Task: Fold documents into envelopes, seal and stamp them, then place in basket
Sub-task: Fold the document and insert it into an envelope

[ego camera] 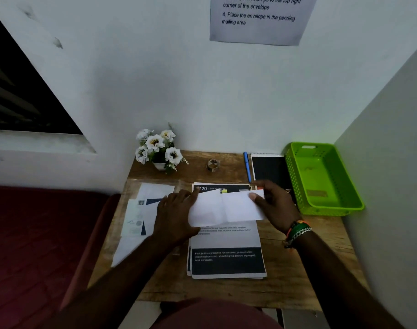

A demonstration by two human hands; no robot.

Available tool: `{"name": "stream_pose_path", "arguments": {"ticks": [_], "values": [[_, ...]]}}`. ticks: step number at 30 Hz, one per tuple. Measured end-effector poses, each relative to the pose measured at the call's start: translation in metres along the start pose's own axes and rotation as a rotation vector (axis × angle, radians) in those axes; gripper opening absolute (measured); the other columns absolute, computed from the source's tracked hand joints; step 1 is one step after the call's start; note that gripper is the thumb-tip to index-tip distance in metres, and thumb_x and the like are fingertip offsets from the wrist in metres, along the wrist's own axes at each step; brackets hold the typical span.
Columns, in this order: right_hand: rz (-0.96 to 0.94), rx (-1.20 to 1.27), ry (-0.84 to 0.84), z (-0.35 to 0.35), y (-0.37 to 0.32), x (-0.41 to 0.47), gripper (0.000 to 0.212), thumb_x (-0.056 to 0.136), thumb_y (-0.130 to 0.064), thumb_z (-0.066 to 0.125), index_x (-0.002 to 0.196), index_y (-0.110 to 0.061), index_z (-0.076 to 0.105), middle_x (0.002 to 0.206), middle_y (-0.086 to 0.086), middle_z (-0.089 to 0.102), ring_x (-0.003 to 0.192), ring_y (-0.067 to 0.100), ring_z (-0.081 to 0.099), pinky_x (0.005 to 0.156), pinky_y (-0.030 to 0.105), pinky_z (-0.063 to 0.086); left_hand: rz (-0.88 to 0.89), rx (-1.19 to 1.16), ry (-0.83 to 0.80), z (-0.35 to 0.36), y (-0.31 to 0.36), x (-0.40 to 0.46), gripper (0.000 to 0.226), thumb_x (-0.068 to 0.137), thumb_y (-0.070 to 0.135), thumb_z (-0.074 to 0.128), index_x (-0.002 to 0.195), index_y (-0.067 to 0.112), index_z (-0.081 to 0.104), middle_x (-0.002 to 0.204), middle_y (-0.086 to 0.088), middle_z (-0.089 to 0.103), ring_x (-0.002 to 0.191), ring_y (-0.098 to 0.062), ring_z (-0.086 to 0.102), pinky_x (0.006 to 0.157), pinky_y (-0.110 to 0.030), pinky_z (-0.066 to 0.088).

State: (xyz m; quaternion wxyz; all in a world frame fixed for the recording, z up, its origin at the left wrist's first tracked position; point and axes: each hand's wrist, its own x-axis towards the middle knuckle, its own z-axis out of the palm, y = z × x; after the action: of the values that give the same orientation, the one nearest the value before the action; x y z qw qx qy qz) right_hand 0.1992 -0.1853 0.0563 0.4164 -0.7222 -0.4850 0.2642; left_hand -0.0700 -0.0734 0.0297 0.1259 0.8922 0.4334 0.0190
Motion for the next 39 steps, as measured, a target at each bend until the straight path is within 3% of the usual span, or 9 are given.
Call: {"name": "stream_pose_path", "arguments": {"ticks": [5, 9, 12, 17, 21, 25, 30, 36, 39], "values": [[0.145, 0.183, 0.278, 0.02, -0.004, -0.014, 0.05, 0.097, -0.023, 0.062, 0.144, -0.019, 0.045, 0.111, -0.006, 0.066, 0.093, -0.012, 0.061, 0.077, 0.006, 0.045, -0.029, -0.001, 0.017, -0.006, -0.001, 0.0, 0.114, 0.066, 0.06, 0.078, 0.157, 0.029, 0.017, 0.15, 0.0, 0.039, 0.134, -0.024, 0.037, 0.114, -0.045, 0.031], [0.163, 0.177, 0.261, 0.044, -0.006, -0.032, 0.052, 0.099, -0.035, 0.056, 0.148, -0.022, 0.044, 0.14, -0.008, 0.055, 0.122, 0.006, 0.055, 0.102, 0.028, 0.046, -0.029, 0.009, 0.023, -0.007, 0.008, -0.001, 0.114, 0.066, 0.06, 0.077, 0.157, 0.03, 0.016, 0.15, 0.001, 0.038, 0.134, -0.026, 0.037, 0.115, -0.047, 0.031], [0.162, 0.163, 0.194, 0.059, -0.007, -0.037, 0.052, 0.098, -0.039, 0.055, 0.147, -0.023, 0.045, 0.147, -0.006, 0.05, 0.131, 0.009, 0.048, 0.109, 0.029, 0.041, -0.039, -0.005, 0.006, -0.006, 0.017, 0.0, 0.113, 0.067, 0.059, 0.077, 0.157, 0.032, 0.014, 0.151, 0.001, 0.037, 0.136, -0.026, 0.035, 0.116, -0.049, 0.029], [0.156, 0.222, 0.25, 0.059, -0.012, -0.042, 0.041, 0.099, -0.034, 0.056, 0.138, -0.033, 0.047, 0.135, -0.011, 0.055, 0.116, 0.007, 0.056, 0.084, 0.006, 0.041, -0.064, -0.027, 0.014, -0.006, 0.017, -0.004, 0.114, 0.067, 0.063, 0.076, 0.157, 0.032, 0.013, 0.15, 0.002, 0.037, 0.137, -0.025, 0.033, 0.117, -0.048, 0.028], [0.155, 0.176, 0.248, 0.063, -0.011, -0.046, 0.034, 0.097, -0.039, 0.056, 0.13, -0.029, 0.056, 0.134, -0.008, 0.055, 0.115, 0.008, 0.057, 0.083, 0.007, 0.044, -0.071, -0.029, 0.003, -0.008, 0.022, -0.004, 0.114, 0.068, 0.063, 0.076, 0.157, 0.033, 0.011, 0.151, 0.002, 0.034, 0.138, -0.025, 0.031, 0.117, -0.05, 0.026], [0.077, 0.088, 0.169, 0.071, -0.016, -0.047, 0.046, 0.094, -0.05, 0.05, 0.135, -0.031, 0.056, 0.134, -0.011, 0.049, 0.115, 0.005, 0.056, 0.093, 0.022, 0.048, -0.078, -0.041, -0.02, -0.005, 0.028, -0.002, 0.115, 0.066, 0.067, 0.075, 0.156, 0.035, 0.012, 0.151, 0.003, 0.035, 0.139, -0.026, 0.032, 0.116, -0.052, 0.028], [0.065, 0.103, 0.216, 0.065, -0.016, -0.046, 0.032, 0.097, -0.042, 0.053, 0.124, -0.029, 0.063, 0.13, -0.008, 0.052, 0.114, -0.009, 0.052, 0.091, 0.017, 0.051, -0.085, -0.048, -0.011, -0.006, 0.024, -0.001, 0.117, 0.065, 0.069, 0.074, 0.156, 0.035, 0.01, 0.15, 0.003, 0.035, 0.138, -0.026, 0.032, 0.116, -0.052, 0.027], [0.114, 0.068, 0.087, 0.067, -0.027, -0.041, 0.025, 0.095, -0.053, 0.047, 0.111, -0.041, 0.062, 0.123, -0.011, 0.055, 0.115, 0.002, 0.052, 0.093, 0.017, 0.041, -0.061, -0.07, -0.013, -0.011, 0.033, -0.001, 0.117, 0.066, 0.068, 0.074, 0.157, 0.035, 0.008, 0.153, 0.003, 0.032, 0.14, -0.025, 0.029, 0.118, -0.05, 0.025], [0.16, 0.225, 0.031, 0.072, -0.035, -0.038, 0.016, 0.096, -0.055, 0.05, 0.097, -0.054, 0.066, 0.112, -0.014, 0.059, 0.103, 0.002, 0.06, 0.086, 0.03, 0.054, -0.041, -0.072, -0.008, -0.011, 0.038, -0.001, 0.116, 0.067, 0.067, 0.074, 0.157, 0.036, 0.007, 0.154, 0.003, 0.031, 0.139, -0.025, 0.028, 0.117, -0.05, 0.026]]}}
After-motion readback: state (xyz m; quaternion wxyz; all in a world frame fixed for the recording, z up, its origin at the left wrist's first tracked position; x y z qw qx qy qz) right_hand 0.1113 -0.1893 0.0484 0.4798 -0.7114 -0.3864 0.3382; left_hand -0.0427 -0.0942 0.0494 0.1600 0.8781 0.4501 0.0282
